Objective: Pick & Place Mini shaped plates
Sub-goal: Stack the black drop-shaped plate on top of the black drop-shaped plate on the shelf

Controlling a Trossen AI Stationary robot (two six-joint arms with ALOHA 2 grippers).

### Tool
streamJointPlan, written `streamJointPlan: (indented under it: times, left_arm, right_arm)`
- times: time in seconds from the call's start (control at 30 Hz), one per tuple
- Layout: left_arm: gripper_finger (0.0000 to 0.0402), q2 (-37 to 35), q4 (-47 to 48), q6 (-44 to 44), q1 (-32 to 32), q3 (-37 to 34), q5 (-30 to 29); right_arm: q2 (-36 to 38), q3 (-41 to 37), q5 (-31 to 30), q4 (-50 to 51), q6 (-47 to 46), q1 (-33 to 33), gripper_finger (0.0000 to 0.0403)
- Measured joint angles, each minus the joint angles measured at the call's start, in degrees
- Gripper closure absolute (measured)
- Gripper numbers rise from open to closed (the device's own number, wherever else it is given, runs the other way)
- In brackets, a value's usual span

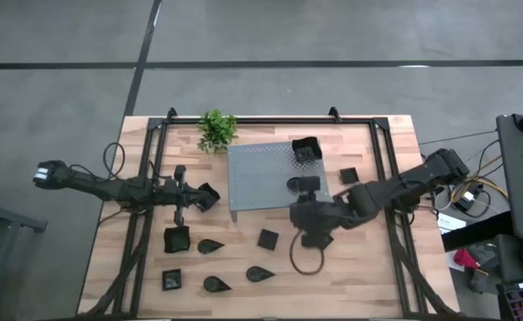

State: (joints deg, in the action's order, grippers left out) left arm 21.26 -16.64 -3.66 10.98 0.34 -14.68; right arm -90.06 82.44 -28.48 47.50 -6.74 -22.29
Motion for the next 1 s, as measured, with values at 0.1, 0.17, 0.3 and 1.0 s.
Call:
streamJointPlan:
  times: [0.1,0.17,0.3,1.0]
  left_arm:
    - [0.0401,0.0,0.0,0.0,0.0,0.0,0.0]
    - [0.0401,0.0,0.0,0.0,0.0,0.0,0.0]
    - [0.0401,0.0,0.1,0.0,0.0,0.0,0.0]
    - [0.0401,0.0,1.3,0.0,0.0,0.0,0.0]
  right_arm:
    - [0.0,-0.9,2.0,-6.9,-0.9,-2.1,0.032]
    - [-0.8,-1.5,2.8,-11.6,-0.9,-3.3,0.0325]
    - [-4.5,-1.7,3.5,-18.3,1.7,-5.8,0.0332]
    - [-30.2,10.0,6.2,-17.5,0.6,-10.6,0.0264]
